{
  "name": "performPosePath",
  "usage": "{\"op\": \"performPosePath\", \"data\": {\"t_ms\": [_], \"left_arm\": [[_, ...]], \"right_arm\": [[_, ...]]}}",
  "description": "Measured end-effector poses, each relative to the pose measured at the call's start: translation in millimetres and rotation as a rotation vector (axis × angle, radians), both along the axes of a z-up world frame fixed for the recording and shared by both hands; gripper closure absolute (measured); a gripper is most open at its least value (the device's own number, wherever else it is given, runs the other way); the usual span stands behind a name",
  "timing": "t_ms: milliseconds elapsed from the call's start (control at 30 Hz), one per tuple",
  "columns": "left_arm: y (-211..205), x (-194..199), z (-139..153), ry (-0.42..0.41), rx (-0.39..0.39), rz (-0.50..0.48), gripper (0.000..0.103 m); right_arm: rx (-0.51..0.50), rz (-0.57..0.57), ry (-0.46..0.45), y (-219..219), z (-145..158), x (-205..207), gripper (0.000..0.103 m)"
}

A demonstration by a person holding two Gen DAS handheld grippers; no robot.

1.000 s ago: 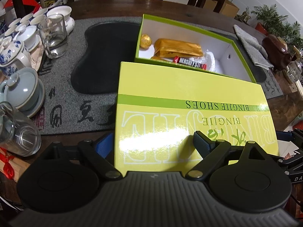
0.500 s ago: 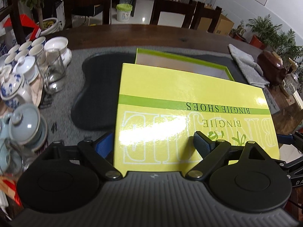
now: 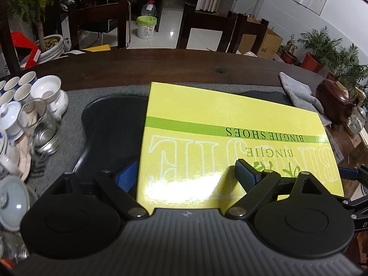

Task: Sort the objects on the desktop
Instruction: 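Lower the yellow lid onto the green box with both grippers, then press the yellow lid down onto the box rim with both grippers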

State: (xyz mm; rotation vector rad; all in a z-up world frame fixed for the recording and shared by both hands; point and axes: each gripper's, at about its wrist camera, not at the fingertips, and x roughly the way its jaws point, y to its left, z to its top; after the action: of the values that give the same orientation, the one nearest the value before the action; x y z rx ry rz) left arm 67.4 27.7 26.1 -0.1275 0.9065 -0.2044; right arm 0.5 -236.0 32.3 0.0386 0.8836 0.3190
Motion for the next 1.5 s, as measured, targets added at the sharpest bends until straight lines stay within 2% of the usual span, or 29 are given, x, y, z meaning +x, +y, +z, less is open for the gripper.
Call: {"op": "performPosePath", "data": {"t_ms": [333,567,833,1500], "left_arm": [[-8,54,-19,0.032,0.005,0.008,0.014],[-6,74,-30,0.064,0.008,0.012,0.014],[-2,83,-37,0.088,0.002,0.019,0.014],[-4,77,-45,0.108,0.018,0.004,0.014]], "right_arm": [[0.011,-0.017,0.025,-12,-20,56,0.0],[0.015,-0.012,0.064,-14,-34,82,0.0],[0.005,0.009,0.086,-10,-41,92,0.0],[0.024,0.001,0.111,-9,-42,89,0.0]]}}
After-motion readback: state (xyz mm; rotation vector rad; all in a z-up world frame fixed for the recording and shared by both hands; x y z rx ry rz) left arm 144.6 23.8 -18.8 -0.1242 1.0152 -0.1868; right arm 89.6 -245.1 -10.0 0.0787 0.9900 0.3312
